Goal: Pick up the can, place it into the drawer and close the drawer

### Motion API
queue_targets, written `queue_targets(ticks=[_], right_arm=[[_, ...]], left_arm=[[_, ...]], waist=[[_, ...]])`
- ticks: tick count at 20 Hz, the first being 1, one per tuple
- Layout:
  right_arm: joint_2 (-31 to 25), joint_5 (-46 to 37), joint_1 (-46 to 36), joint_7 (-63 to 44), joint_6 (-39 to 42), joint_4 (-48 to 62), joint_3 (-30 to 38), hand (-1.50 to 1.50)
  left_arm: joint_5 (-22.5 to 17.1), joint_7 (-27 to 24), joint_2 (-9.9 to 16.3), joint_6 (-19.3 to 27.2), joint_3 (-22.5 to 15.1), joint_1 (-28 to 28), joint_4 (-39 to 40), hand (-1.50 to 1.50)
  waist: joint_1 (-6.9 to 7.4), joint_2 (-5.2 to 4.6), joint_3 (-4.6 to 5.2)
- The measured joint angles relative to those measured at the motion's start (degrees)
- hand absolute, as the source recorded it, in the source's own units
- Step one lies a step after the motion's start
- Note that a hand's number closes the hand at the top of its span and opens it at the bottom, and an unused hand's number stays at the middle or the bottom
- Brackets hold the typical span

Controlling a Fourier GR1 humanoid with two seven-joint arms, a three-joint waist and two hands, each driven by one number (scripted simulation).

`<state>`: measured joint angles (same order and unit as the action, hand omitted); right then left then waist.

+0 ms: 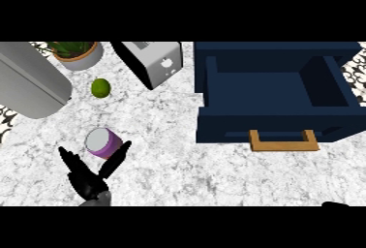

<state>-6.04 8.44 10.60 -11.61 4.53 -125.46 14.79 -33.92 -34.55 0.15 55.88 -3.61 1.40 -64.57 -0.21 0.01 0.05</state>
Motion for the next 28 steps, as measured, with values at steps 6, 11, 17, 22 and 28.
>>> queue_targets(ticks=[6, 11, 17, 22, 28], right_arm=[[0.0, -1.8, -2.5, -3.1, -1.0, -1.3, -0.6, -1.5], [0.1, -1.7, -3.5, -4.8, -1.0, -2.1, -0.5, -1.5], [-0.5, -0.5, -3.4, -5.3, 0.2, -2.5, 1.4, -1.5], [-0.7, -0.5, -4.7, -5.0, 0.4, -1.5, 1.9, -1.5], [-0.4, -1.6, -5.1, -5.5, 0.1, -1.9, 1.8, -1.5]], left_arm=[[-6.0, -8.3, -0.1, -5.4, 4.0, 4.3, 10.7, -1.5], [-6.8, -11.6, 0.5, -10.5, 8.3, 9.3, 19.9, -1.5], [-5.1, -9.8, 2.3, -14.7, 7.9, 11.7, 22.7, -1.5], [-4.6, -11.1, 2.2, -19.7, 9.4, 16.5, 28.8, 1.5], [-4.5, -13.9, 3.7, -26.8, 12.2, 21.2, 35.8, 1.5]], waist=[[-0.04, -0.03, -0.01], [-0.1, -0.05, -0.01], [-0.11, -0.01, -0.03], [-0.26, -0.06, -0.03], [-0.32, -0.1, -0.03]])
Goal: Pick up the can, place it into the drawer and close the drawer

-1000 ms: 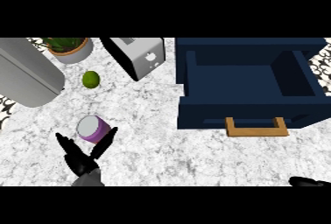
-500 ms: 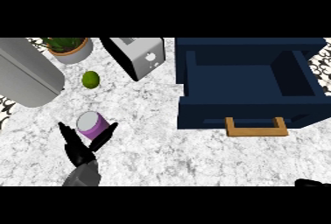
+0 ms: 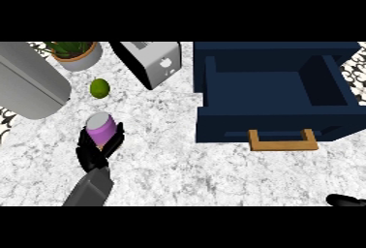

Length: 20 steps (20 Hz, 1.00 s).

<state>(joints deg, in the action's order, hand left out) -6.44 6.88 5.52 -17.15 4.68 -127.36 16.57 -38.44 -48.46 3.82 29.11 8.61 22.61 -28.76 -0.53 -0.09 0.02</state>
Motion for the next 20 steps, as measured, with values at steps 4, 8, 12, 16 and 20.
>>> queue_targets(ticks=[4, 8, 12, 16, 20], right_arm=[[0.6, -0.7, 1.0, 1.0, 0.4, -0.2, 0.1, -1.5], [0.8, -1.3, 0.0, 0.8, -0.1, -0.2, -0.1, -1.5], [0.8, -1.3, -0.2, 1.1, 0.2, -0.3, -0.6, -1.5], [0.8, -2.0, -0.3, 1.4, 0.2, -0.1, -0.8, -1.5], [-0.1, -2.1, -1.8, -0.5, -0.8, -0.4, 0.3, -1.5]], left_arm=[[0.9, -0.2, 0.5, -1.5, 0.4, 2.4, 1.8, 1.5], [3.3, 1.5, 1.5, -6.2, -2.3, 4.5, 2.8, 1.5], [8.1, 6.4, 2.3, -14.9, -9.0, 8.1, 3.9, 1.5], [10.8, 10.0, 2.4, -21.1, -12.6, 11.8, 3.7, 1.5], [12.6, 15.2, 2.5, -23.1, -14.5, 15.4, 2.0, 1.5]], waist=[[0.01, 0.0, 0.0], [-0.09, -0.02, 0.02], [-1.12, -0.19, 0.04], [-0.73, -0.09, 0.03], [-0.21, 0.04, 0.01]])
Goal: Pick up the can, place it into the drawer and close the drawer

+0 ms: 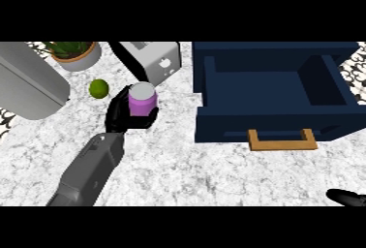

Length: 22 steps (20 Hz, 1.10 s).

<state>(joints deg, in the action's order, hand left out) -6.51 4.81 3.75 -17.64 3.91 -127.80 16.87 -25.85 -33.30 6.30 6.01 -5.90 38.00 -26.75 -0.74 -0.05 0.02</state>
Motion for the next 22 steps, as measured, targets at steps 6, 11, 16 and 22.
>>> queue_targets(ticks=[6, 11, 16, 22], right_arm=[[0.4, 0.2, 1.6, 0.5, 0.3, -0.9, 0.9, -1.5], [1.0, 0.1, 2.9, 0.8, 0.7, -2.0, 0.6, -1.5], [0.4, -0.2, 1.9, -0.4, 0.3, -2.6, 0.9, -1.5], [0.3, -0.3, 1.3, -1.5, 0.2, -2.7, 0.8, -1.5]], left_arm=[[2.8, 9.2, -0.1, 2.6, -3.0, 3.2, -9.3, 1.5], [4.3, 18.8, -1.1, 6.6, -4.7, 6.3, -18.3, 1.5], [5.1, 28.0, -1.5, 10.0, -4.5, 11.9, -24.1, 1.5], [7.9, 37.3, -2.2, 13.8, -4.7, 19.6, -27.1, 1.5]], waist=[[0.64, 0.26, -0.05], [0.77, 0.34, -0.06], [0.64, 0.25, -0.05], [0.39, 0.17, -0.05]])
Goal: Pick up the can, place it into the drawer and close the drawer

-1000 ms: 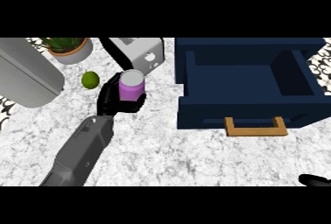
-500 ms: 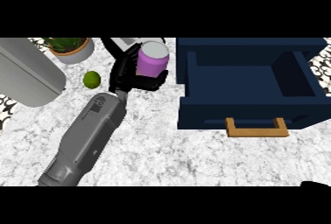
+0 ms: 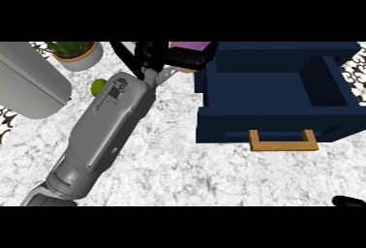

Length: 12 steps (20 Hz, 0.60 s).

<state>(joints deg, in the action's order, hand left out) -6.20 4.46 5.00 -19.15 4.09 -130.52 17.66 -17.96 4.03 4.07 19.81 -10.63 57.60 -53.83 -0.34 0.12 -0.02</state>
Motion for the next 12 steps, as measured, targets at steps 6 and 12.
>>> queue_targets(ticks=[6, 12], right_arm=[[-0.1, 0.2, -0.9, -0.2, -0.2, 0.1, 0.3, -1.5], [0.0, -0.2, -1.9, -0.1, -0.6, 0.8, 0.1, -1.5]], left_arm=[[1.7, 4.9, -2.5, 3.2, 0.3, 9.9, 4.5, 1.5], [1.1, 6.7, -3.7, 4.7, 0.4, 18.1, 11.4, 1.5]], waist=[[-0.61, -0.18, -0.02], [-1.15, -0.35, -0.03]])
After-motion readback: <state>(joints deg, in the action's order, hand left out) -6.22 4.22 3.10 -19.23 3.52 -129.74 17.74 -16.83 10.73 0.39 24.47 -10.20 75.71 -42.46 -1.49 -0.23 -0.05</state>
